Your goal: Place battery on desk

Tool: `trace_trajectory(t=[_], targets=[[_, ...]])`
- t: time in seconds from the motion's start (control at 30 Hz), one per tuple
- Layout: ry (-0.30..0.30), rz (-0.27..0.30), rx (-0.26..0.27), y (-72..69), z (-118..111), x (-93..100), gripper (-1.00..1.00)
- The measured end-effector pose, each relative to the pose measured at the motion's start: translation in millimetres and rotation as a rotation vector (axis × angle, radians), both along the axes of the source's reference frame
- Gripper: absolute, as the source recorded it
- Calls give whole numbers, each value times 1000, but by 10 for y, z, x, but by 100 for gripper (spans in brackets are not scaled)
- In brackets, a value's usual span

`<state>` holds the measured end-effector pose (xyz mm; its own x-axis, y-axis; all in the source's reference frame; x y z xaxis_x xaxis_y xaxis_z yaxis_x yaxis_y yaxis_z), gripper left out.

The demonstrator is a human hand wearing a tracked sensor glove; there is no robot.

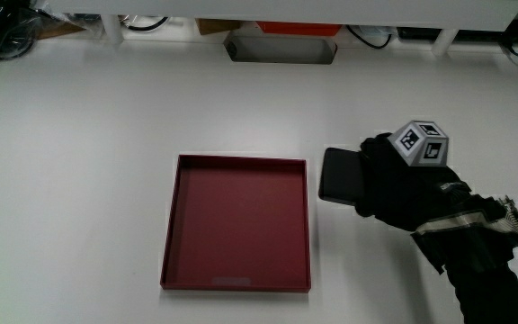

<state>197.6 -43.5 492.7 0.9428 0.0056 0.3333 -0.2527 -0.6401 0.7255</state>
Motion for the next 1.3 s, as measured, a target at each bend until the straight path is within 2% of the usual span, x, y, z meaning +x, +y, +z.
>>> trace_trajectory(t=[0.2, 0.33, 0.5, 0.77, 0.8, 0.87, 0.9, 1.0, 1.03, 1.13, 1.23, 1.3], targets=[[33, 79, -52, 52, 291, 304, 0], [42, 109, -78, 112, 497, 415, 0], [66, 124, -93, 183, 677, 454, 0], [62, 134, -128, 253, 869, 458, 0], [52, 126, -120, 260, 846, 441, 0], [71, 126, -130, 272, 903, 454, 0], [55, 131, -132, 275, 881, 441, 0], [73, 140, -145, 296, 952, 465, 0], [55, 126, -138, 301, 917, 438, 0], [50, 135, -144, 303, 945, 444, 0], [78, 135, -133, 300, 973, 453, 0], [68, 138, -151, 305, 966, 449, 0]])
